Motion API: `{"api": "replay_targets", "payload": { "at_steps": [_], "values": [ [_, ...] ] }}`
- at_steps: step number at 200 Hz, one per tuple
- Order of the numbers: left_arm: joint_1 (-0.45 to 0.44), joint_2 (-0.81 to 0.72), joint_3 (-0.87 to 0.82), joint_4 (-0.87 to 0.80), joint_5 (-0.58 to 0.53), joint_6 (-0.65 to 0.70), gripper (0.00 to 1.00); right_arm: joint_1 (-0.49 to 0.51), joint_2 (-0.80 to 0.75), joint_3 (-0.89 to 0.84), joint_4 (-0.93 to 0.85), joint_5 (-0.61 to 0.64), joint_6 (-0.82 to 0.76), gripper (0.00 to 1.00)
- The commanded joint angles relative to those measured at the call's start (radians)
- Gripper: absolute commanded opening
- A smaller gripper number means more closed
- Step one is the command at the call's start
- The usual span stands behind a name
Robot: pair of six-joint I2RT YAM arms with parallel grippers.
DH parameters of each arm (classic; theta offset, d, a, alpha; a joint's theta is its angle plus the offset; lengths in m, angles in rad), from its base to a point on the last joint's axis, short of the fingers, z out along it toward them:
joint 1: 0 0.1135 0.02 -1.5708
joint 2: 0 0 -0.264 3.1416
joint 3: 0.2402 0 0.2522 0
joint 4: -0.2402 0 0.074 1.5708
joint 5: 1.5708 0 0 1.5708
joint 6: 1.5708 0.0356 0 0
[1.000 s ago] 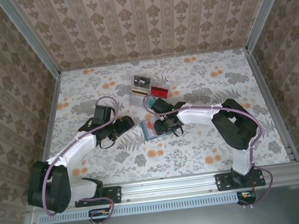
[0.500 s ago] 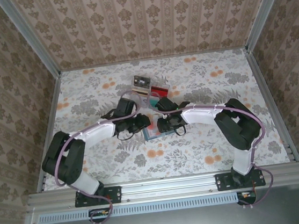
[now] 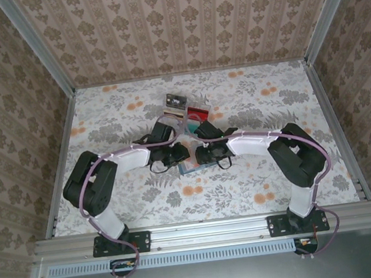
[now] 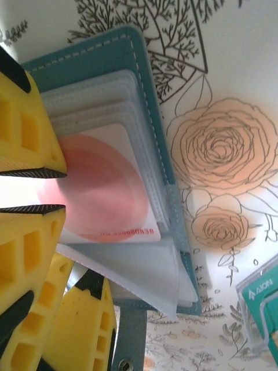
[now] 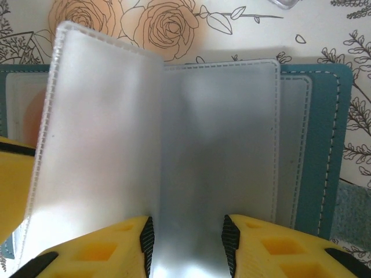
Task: Take the credit cards out of the card holder
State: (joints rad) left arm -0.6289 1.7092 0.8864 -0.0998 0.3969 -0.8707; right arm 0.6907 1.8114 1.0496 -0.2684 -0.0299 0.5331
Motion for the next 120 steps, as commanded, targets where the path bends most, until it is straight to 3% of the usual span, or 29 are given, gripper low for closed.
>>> {"api": "replay_targets", "payload": {
  "at_steps": [1,45,120],
  "values": [
    [-0.008,0.013,0.031,0.018,0.043,0.013,0.23,-0.005,-0.009,-0.042,0.003,-0.021,0.025,0.43],
    [-0.013,0.037,0.097,-0.012,0.088,0.067,0.22,-0.028,-0.125,-0.046,0.044,-0.063,0.021,0.48],
    [-0.047,0.132,0.199,0.035,0.185,0.08,0.28,-0.066,-0.412,-0.226,0.119,0.077,0.048,0.59]
  ]
}}
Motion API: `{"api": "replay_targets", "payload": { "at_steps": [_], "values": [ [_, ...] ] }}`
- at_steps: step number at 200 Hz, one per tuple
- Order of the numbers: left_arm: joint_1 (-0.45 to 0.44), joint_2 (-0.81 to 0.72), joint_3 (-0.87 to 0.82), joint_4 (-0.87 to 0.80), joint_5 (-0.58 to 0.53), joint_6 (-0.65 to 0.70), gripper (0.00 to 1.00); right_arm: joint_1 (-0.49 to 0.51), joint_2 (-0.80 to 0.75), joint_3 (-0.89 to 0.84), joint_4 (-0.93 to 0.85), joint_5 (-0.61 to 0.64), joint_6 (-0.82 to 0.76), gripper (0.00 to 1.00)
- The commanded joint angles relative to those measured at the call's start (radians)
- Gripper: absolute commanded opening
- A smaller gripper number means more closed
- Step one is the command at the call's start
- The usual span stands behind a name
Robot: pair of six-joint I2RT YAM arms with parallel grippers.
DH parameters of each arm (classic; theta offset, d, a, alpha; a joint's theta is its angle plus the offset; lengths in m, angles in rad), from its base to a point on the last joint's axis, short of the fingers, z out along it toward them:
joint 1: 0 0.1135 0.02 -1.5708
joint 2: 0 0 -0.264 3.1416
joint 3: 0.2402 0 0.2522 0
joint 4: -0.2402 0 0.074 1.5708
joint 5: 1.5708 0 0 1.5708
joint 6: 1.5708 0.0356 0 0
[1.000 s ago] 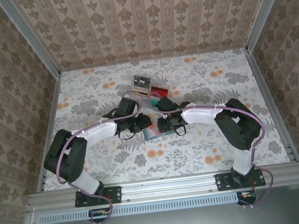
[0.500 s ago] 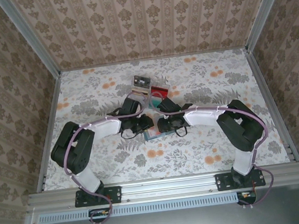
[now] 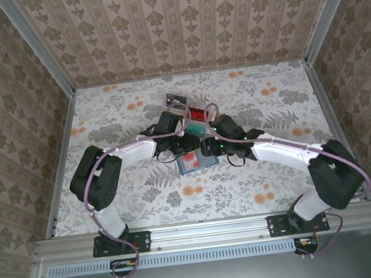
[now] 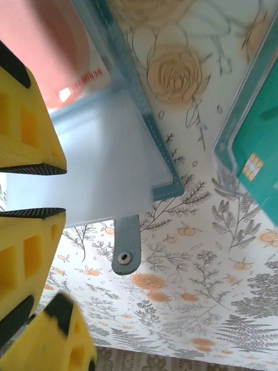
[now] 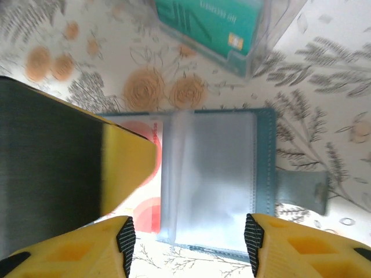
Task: Take the credit cards out of the card holder
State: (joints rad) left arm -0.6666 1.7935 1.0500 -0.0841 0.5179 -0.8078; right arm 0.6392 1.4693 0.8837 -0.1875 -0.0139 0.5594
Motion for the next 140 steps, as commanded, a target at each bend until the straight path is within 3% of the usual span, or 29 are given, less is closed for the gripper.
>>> {"api": "replay_targets", "payload": {
  "at_steps": [1,49,100,140],
  "values": [
    [-0.01,0.05,0.037,0.02,0.065,0.016,0.29,-0.015,-0.071,-0.062,0.039,0.061,0.021,0.59],
    [0.042,-0.009,0.048,-0.053,0.011,0.046,0.3,-0.028,-0.06,-0.04,0.032,-0.013,0.01,0.59],
    [0.149,-0.179,-0.072,-0.142,-0.081,0.081,0.33,-0.064,0.092,0.018,0.151,-0.278,0.084,0.53],
    [0.155,-0.242,-0.16,-0.118,-0.098,0.033,0.33,-0.081,0.253,0.113,0.157,-0.442,0.108,0.41]
  ]
}}
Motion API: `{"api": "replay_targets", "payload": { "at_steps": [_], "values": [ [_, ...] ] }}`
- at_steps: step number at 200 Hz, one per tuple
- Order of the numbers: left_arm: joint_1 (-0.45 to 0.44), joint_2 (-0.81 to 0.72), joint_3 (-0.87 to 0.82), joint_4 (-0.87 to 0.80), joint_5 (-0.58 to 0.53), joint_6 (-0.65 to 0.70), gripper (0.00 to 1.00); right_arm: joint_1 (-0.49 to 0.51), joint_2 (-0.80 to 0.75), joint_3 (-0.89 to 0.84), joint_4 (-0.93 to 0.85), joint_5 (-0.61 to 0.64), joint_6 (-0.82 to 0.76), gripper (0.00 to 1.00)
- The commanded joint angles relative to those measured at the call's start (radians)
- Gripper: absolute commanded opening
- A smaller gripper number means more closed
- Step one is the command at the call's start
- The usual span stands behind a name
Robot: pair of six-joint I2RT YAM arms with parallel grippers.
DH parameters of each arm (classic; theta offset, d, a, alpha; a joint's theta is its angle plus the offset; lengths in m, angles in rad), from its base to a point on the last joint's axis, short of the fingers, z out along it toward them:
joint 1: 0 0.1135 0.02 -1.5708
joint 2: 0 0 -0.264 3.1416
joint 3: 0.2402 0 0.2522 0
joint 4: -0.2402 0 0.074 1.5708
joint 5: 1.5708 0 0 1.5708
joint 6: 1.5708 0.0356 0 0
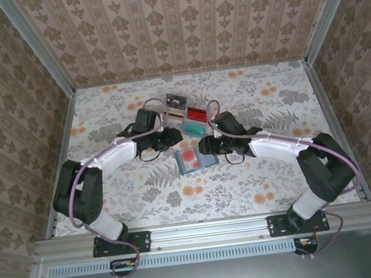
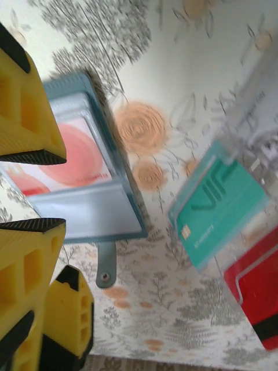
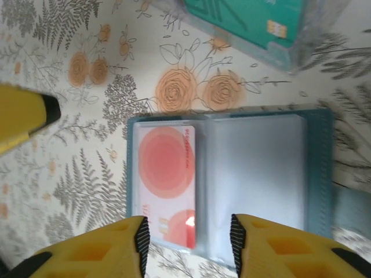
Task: Take the credit cards out of the card holder
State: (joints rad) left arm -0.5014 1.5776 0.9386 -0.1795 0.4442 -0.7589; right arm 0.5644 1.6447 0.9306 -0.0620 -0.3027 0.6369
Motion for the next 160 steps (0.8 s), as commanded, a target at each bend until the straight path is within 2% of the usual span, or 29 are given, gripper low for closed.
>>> {"api": "replay_targets", "payload": {
  "at_steps": [1,51,160],
  "values": [
    [-0.01,-0.028,-0.051,-0.021,-0.024,-0.017,0.33,-0.006,0.077,0.066,0.032,-0.153,0.03,0.41],
    [-0.06,0.005,-0.099,0.064,-0.019,-0.085,0.31,-0.008,0.195,0.129,-0.018,-0.192,0.037,0.33],
    [-0.075,0.097,-0.066,0.081,-0.015,-0.094,0.24,-0.011,0.238,0.131,-0.054,-0.201,0.007,0.29]
  ]
}}
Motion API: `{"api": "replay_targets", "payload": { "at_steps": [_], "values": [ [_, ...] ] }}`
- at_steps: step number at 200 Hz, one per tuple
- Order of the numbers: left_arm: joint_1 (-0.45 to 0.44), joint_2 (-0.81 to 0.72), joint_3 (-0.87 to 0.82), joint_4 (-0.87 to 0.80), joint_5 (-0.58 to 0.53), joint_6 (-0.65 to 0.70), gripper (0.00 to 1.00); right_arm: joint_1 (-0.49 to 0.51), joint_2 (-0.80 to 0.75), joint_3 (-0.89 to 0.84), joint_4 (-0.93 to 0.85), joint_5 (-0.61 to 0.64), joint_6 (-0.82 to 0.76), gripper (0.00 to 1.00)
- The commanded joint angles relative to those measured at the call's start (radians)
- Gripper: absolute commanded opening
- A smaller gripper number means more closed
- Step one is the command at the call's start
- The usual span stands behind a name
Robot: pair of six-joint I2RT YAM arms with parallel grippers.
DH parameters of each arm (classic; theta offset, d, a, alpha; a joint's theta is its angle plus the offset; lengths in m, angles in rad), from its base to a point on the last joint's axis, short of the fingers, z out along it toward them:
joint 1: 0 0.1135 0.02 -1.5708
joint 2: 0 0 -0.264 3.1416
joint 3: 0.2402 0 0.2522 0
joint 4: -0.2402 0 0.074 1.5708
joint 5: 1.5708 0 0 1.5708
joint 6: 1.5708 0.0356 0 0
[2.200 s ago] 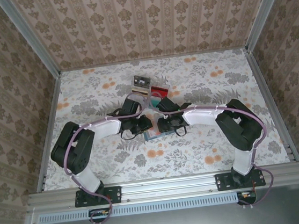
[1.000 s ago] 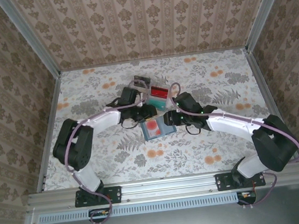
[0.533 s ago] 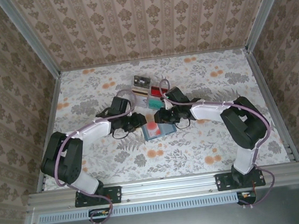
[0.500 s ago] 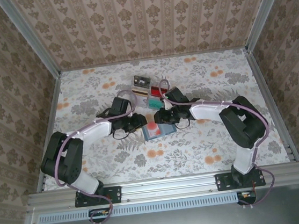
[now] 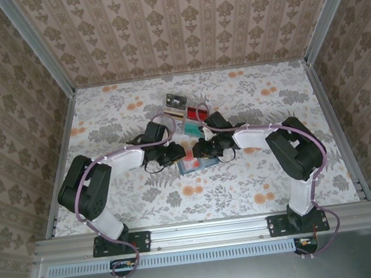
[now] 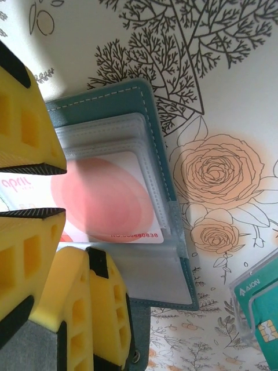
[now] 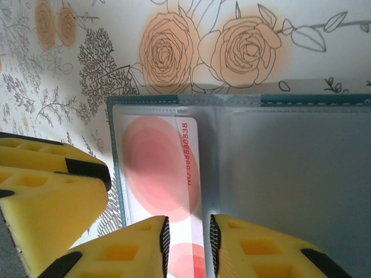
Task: Take the credit cards out of the card holder
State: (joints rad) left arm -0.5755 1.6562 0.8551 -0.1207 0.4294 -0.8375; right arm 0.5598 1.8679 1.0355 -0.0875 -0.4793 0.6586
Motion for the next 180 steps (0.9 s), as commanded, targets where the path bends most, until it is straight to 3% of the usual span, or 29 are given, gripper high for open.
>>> {"api": "replay_targets", "payload": {
  "at_steps": [1,180],
  "values": [
    [-0.001,0.019,0.018,0.023,0.0,-0.015,0.24,-0.007,0.015,0.026,-0.028,-0.024,-0.016,0.29],
    [0.0,0.062,-0.022,0.024,-0.015,-0.02,0.22,-0.02,0.051,0.011,0.019,-0.093,-0.029,0.23]
  ]
}}
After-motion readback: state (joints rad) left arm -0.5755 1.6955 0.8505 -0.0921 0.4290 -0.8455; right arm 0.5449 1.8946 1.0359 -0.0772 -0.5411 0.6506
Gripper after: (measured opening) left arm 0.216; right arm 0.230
